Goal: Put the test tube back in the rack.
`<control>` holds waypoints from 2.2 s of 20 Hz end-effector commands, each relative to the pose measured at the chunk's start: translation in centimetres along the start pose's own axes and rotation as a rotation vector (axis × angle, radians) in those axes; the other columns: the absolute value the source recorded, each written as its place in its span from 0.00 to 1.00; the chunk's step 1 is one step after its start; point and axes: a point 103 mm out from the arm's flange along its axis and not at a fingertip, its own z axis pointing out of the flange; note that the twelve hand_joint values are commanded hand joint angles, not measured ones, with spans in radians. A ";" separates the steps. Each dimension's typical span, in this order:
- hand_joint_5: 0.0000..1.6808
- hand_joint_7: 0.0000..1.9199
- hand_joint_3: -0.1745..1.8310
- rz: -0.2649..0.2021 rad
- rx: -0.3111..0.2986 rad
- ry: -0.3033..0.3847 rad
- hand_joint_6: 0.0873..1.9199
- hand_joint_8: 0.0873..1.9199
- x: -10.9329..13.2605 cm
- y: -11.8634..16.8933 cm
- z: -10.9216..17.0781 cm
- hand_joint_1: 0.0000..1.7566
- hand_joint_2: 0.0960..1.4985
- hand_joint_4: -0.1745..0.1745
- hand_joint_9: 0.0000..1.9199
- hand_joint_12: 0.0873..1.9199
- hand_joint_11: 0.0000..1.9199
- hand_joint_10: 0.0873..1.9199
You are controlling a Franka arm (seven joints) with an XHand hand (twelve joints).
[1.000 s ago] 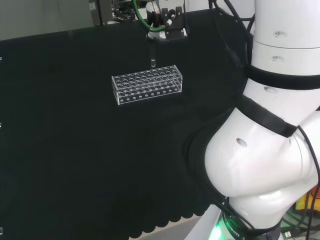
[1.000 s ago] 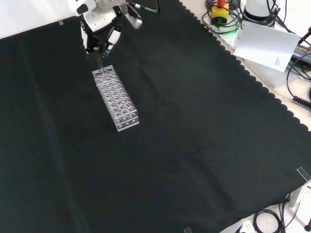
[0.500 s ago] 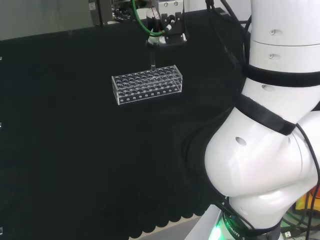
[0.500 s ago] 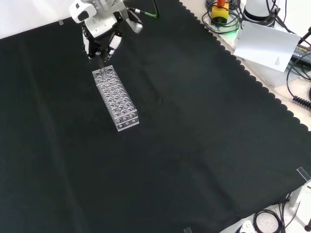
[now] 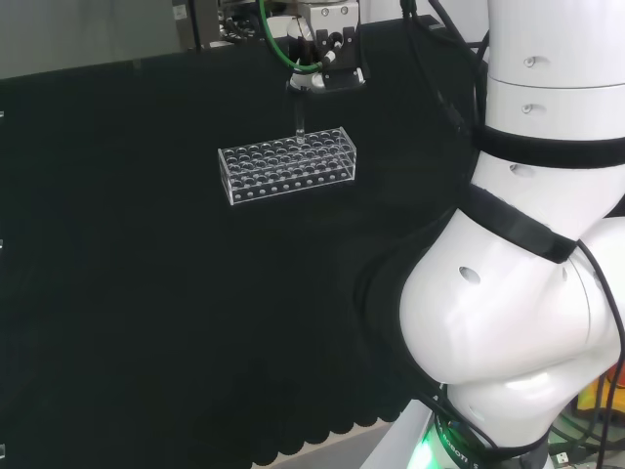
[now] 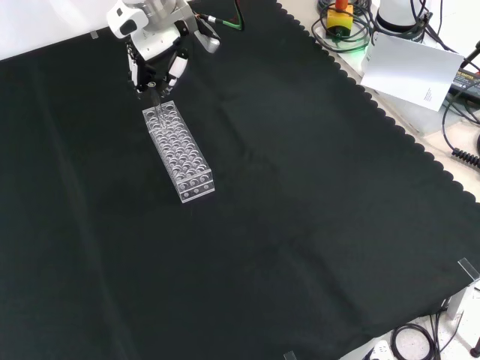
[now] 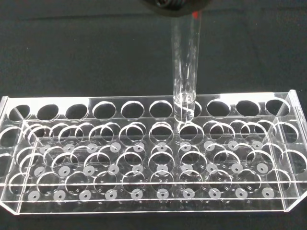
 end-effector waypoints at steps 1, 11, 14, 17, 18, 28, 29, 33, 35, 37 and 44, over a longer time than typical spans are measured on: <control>0.68 0.60 0.09 0.002 -0.004 0.000 0.16 0.54 -0.2 0.3 0.1 0.80 0.67 0.00 0.57 0.49 0.60 0.40; 0.68 0.60 0.09 0.003 -0.006 -0.005 0.16 0.54 -0.7 1.3 -0.4 0.80 0.67 0.00 0.57 0.49 0.60 0.40; 0.68 0.60 0.09 0.002 0.002 -0.002 0.16 0.54 -0.6 1.1 0.1 0.80 0.67 0.00 0.57 0.49 0.60 0.40; 0.68 0.60 0.09 0.001 0.007 0.004 0.16 0.54 -0.5 1.1 0.4 0.80 0.67 0.00 0.57 0.49 0.60 0.40; 0.68 0.60 0.09 0.001 0.008 0.003 0.16 0.54 -0.5 1.1 0.4 0.80 0.67 0.00 0.57 0.49 0.60 0.40; 0.68 0.60 0.09 -0.003 0.018 0.006 0.16 0.54 -0.5 1.3 0.7 0.80 0.67 0.00 0.57 0.49 0.60 0.40; 0.68 0.60 0.09 -0.002 0.020 0.006 0.16 0.54 -0.4 1.3 0.9 0.80 0.67 0.00 0.57 0.49 0.60 0.40; 0.68 0.60 0.09 -0.004 0.030 0.011 0.16 0.54 -0.3 1.5 1.6 0.80 0.67 0.00 0.57 0.49 0.60 0.40; 0.68 0.60 0.09 -0.004 0.033 0.013 0.16 0.54 -0.3 1.6 1.7 0.80 0.67 0.00 0.57 0.49 0.60 0.40; 0.68 0.60 0.09 -0.004 0.035 0.016 0.16 0.54 -0.4 1.6 2.0 0.80 0.67 0.00 0.57 0.49 0.60 0.40; 0.68 0.60 0.09 -0.001 0.046 0.024 0.16 0.54 -0.2 1.9 2.8 0.80 0.67 0.00 0.57 0.49 0.60 0.40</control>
